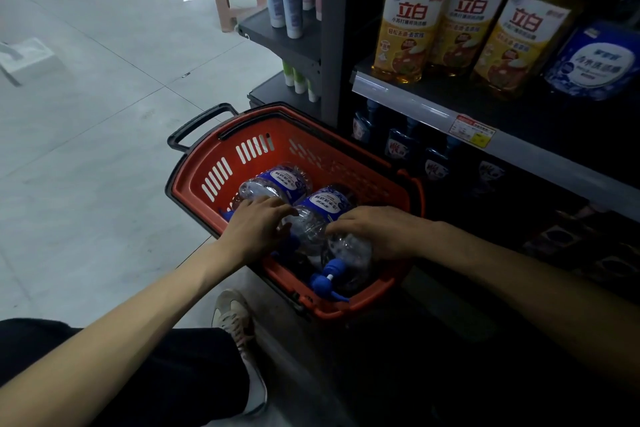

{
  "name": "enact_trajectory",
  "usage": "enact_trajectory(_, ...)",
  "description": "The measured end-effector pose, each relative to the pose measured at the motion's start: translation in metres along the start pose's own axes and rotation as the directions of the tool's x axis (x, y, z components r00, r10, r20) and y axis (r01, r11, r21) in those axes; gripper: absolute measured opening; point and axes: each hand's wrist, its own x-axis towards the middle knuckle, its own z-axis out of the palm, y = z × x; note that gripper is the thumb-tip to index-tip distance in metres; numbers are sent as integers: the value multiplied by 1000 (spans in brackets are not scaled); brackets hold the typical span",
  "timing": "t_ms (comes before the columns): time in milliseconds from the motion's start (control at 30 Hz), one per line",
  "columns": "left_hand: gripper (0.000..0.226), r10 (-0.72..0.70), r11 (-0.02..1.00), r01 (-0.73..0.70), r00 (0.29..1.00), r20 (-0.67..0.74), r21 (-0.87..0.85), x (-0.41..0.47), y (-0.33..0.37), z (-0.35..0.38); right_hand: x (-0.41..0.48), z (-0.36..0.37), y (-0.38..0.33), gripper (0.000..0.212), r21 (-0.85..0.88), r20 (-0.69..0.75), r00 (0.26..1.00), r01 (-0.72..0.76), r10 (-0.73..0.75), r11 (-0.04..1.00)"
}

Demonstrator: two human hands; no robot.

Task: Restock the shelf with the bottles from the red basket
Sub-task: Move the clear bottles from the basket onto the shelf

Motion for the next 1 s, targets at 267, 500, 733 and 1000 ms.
enact_trajectory(267, 34, -94, 943, 75, 995, -44, -324, 5, 10, -7, -7, -13, 10, 78, 607, -227, 927, -103, 297, 788)
enact_trajectory(500, 33, -243, 603, 233, 964, 103, -763, 24, 25, -20, -2, -12, 14, 79, 822, -314, 721, -118, 618, 557)
enact_trajectory(733, 41, -205, 348, 280, 954, 219, -895, 45, 56, -42, -21, -29, 11, 72, 929, -275, 615, -28, 739, 369)
enact_trajectory(1000, 46, -34, 199, 172, 985, 168, -965, 72, 101, -69, -57, -55, 10, 73, 944, -317, 476, 78, 820, 320)
